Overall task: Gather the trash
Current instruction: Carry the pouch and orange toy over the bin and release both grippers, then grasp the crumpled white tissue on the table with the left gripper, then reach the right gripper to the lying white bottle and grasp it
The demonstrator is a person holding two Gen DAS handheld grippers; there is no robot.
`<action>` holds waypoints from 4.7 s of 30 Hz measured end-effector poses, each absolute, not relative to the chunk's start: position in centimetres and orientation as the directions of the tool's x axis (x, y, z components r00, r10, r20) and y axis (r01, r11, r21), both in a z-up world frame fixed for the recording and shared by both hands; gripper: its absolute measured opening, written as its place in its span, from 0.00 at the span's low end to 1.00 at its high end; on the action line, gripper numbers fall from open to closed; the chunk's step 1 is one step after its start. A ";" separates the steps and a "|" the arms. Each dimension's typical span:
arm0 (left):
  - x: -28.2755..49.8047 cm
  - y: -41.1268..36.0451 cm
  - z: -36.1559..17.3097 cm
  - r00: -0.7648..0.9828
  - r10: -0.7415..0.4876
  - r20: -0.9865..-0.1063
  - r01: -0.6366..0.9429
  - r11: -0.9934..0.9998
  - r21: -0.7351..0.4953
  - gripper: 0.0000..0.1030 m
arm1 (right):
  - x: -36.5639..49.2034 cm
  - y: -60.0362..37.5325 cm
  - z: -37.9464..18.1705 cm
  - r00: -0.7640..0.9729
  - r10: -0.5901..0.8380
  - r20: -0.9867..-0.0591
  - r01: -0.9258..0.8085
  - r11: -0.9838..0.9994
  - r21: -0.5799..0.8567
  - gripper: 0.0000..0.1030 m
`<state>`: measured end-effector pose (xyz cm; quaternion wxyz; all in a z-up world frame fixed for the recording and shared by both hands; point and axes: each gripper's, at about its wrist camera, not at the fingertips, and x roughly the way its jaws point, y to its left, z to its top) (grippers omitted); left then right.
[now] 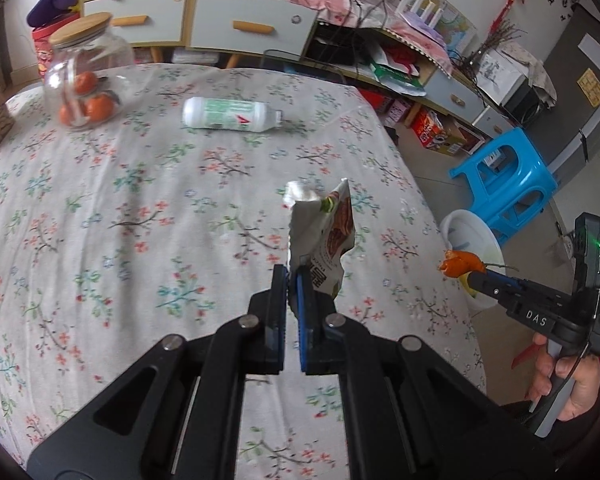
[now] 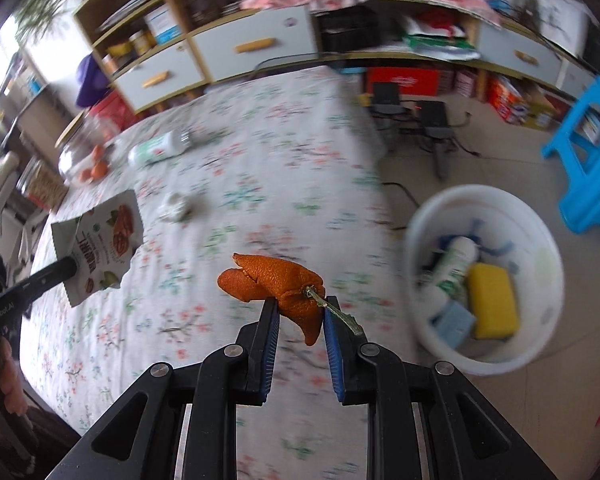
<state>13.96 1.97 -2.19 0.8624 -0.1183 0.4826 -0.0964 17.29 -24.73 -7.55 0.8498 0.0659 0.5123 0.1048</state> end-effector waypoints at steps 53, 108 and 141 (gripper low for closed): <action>16.6 -12.5 -3.5 0.489 -0.311 -0.815 0.294 0.938 -0.182 0.77 | 15.9 -41.9 -9.7 0.462 0.121 -0.879 0.276 0.922 0.272 0.56; 18.1 14.4 -1.9 0.610 -0.189 -0.769 -0.146 0.928 -0.343 0.01 | 27.0 -11.2 -7.4 0.400 0.225 -0.888 -0.168 0.971 0.170 0.70; 16.5 20.7 -2.9 0.605 -0.139 -0.784 -0.230 0.912 -0.339 0.01 | 33.3 5.4 -11.9 0.485 0.106 -0.868 -0.644 0.715 -0.272 0.41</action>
